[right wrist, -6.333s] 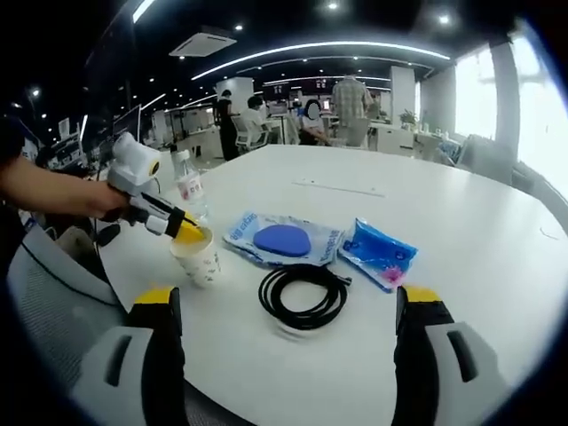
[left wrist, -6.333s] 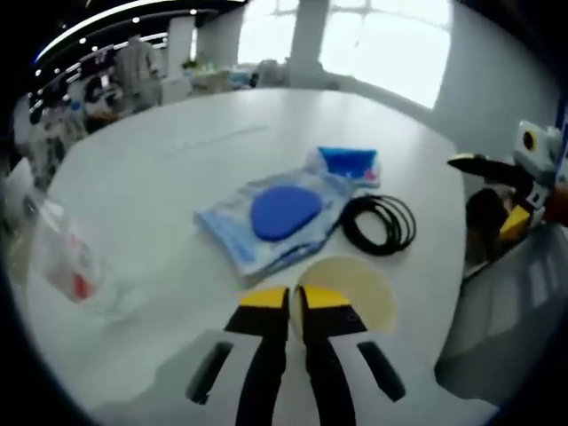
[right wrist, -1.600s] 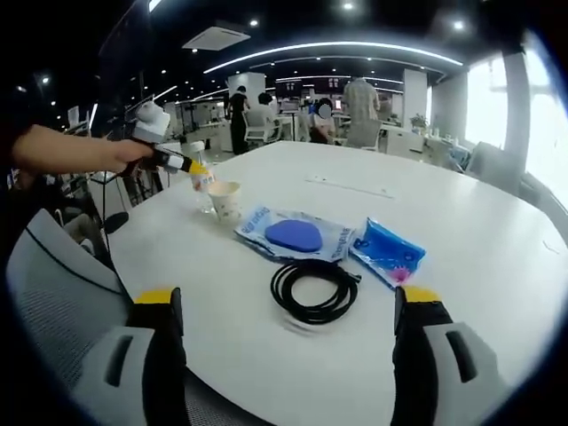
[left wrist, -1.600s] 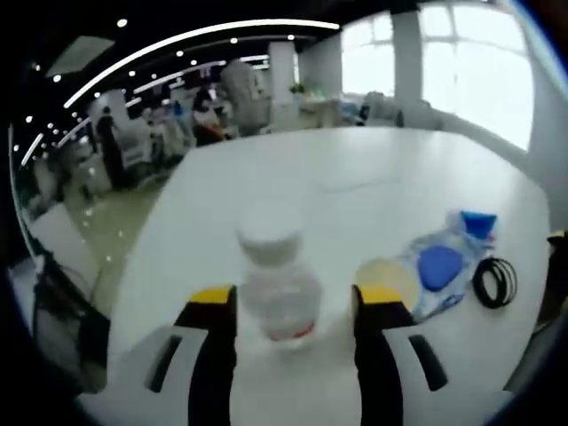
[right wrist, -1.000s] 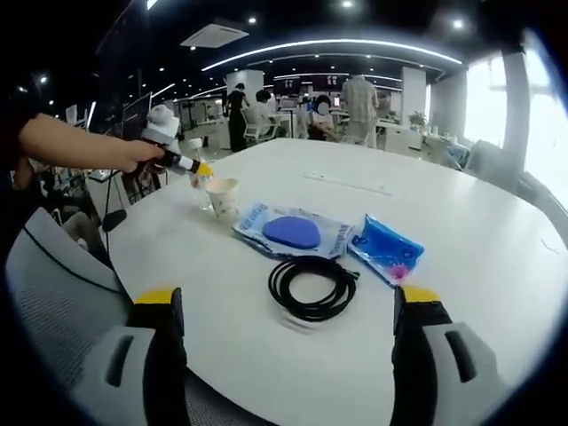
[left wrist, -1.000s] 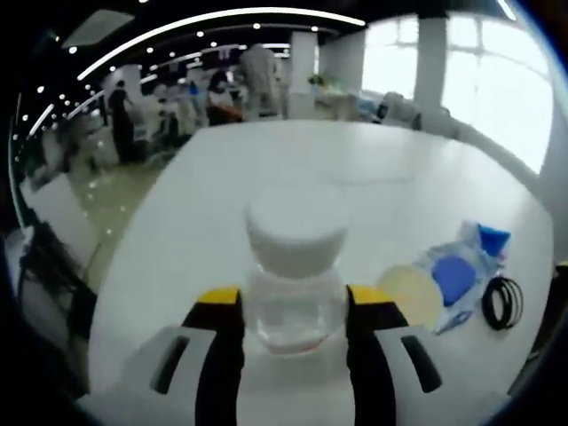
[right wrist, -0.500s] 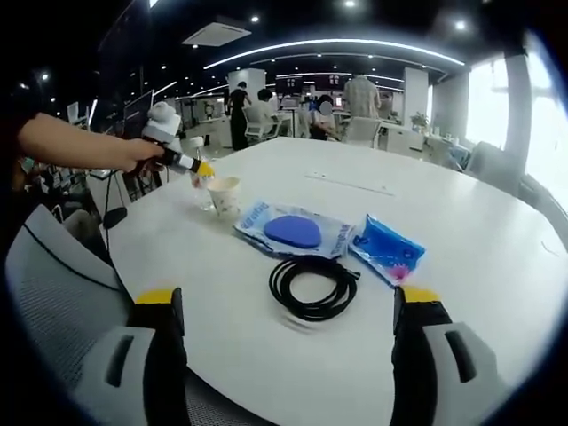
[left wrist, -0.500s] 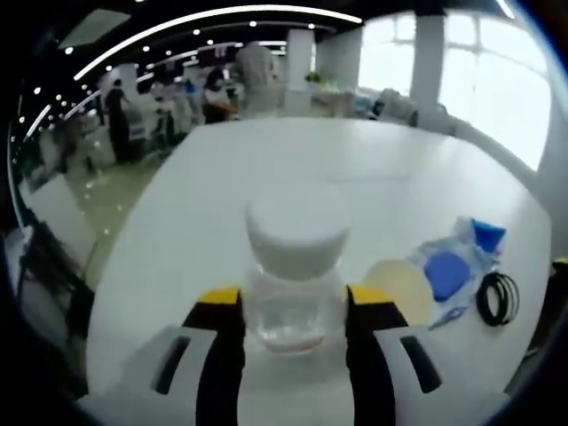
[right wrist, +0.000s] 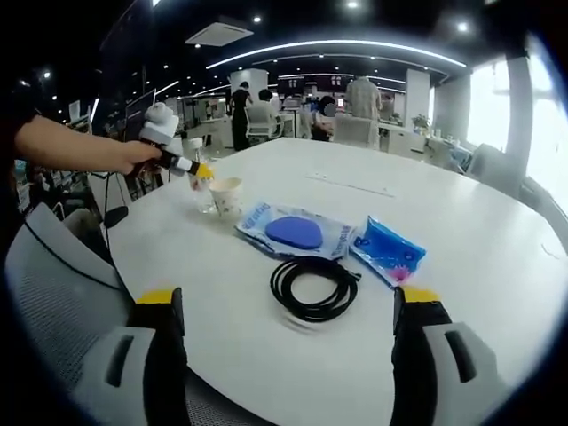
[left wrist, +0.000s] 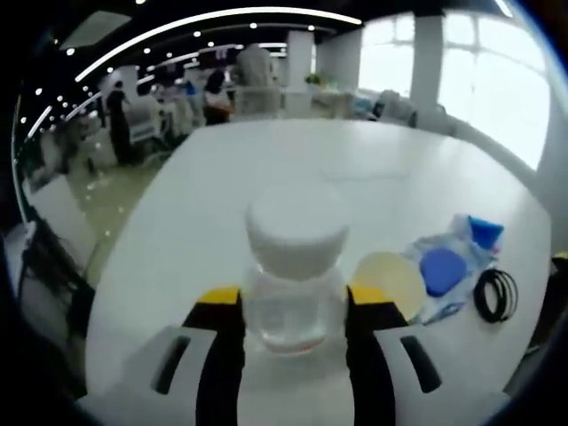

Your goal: Arrange the tabletop items into an orderly group along one side of the table until the central work area is clear of visible clutter.

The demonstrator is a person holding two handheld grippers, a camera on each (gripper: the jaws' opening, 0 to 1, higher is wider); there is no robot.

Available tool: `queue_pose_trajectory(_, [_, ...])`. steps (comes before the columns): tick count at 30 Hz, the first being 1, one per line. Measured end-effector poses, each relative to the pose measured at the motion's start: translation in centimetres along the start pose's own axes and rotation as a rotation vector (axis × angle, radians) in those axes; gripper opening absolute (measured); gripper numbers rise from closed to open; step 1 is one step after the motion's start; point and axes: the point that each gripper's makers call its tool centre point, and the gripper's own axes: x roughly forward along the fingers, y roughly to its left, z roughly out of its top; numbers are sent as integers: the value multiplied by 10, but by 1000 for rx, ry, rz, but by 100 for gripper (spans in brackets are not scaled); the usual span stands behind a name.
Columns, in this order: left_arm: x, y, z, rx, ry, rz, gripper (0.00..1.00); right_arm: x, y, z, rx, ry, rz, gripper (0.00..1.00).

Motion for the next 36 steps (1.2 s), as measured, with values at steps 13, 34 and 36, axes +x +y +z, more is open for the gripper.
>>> queue_pose_trajectory(13, [0,1,1,0,3,-4,42,0,-1,0,-1,2,-3,98])
queue_pose_trajectory(34, [-26,-20,6,122,-28,-100,63,0,-1,2,-7,0,-3,99])
queue_pose_trajectory(36, [-31,-22,4,123,-28,-112,64,0,-1,2,-10,1,-3,99])
